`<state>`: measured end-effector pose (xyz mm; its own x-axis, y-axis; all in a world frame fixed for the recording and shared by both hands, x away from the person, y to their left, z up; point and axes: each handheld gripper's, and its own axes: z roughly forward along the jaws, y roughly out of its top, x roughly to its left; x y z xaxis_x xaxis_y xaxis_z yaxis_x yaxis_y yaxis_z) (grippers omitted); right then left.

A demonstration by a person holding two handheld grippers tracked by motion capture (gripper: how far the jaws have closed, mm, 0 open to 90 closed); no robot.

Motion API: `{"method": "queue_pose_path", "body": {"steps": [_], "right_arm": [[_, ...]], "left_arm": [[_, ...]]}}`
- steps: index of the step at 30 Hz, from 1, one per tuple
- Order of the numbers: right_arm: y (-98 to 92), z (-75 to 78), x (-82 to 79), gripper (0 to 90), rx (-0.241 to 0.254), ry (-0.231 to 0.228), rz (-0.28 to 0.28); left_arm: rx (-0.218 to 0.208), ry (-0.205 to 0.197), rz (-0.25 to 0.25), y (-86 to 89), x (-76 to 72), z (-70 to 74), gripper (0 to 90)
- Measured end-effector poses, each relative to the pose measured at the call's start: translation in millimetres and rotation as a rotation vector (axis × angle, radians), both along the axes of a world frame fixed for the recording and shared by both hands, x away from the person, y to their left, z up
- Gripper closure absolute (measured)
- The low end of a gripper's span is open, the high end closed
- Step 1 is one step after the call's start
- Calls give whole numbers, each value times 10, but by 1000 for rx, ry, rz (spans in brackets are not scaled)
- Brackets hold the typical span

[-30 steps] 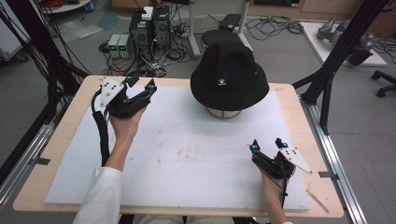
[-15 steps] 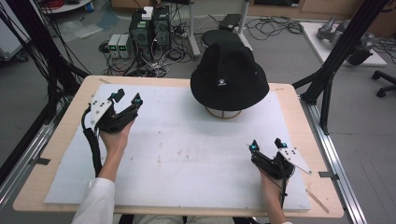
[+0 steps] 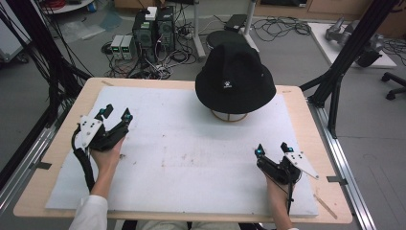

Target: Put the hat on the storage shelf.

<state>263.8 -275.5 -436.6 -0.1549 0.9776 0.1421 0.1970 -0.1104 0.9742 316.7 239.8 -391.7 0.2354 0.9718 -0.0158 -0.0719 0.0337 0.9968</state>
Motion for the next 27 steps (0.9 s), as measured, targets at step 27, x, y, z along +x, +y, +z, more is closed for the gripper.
{"method": "queue_pose_path", "body": {"steps": [27], "right_arm": [[-38,-27,9,116,36,22,6]], "left_arm": [[-8,84,32,265,-240,-397,372]]}}
